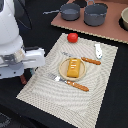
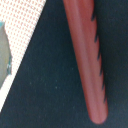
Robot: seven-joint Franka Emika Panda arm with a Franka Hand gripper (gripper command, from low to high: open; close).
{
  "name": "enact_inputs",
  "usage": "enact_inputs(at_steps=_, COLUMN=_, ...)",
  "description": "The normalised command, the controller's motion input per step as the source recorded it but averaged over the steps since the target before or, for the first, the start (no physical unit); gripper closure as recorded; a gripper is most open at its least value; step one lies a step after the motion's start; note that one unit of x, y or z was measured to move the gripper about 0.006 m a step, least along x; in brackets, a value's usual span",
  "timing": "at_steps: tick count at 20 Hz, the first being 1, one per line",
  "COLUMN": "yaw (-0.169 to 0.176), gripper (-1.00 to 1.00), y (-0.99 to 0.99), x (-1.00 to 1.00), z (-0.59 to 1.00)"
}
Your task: Interact with the objects in diverse but meaningful ways.
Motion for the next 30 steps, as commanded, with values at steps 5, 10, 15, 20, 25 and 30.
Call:
enact_inputs(at_steps=5, yaw=0.000, gripper=-1.00, y=0.08, x=-0.18, z=-0.29)
enact_inputs(at_steps=10, yaw=0.000, gripper=1.00, y=0.08, x=-0.06, z=-0.19)
enact_inputs(at_steps=15, yaw=0.000, gripper=1.00, y=0.07, x=0.00, z=-0.16)
enact_inputs(at_steps=20, yaw=0.000, gripper=1.00, y=0.10, x=0.00, z=-0.10)
enact_inputs(at_steps=25, yaw=0.000, gripper=1.00, y=0.11, x=0.02, z=0.04)
enact_inputs(at_steps=30, yaw=-0.003, gripper=1.00, y=0.39, x=-0.18, z=0.94)
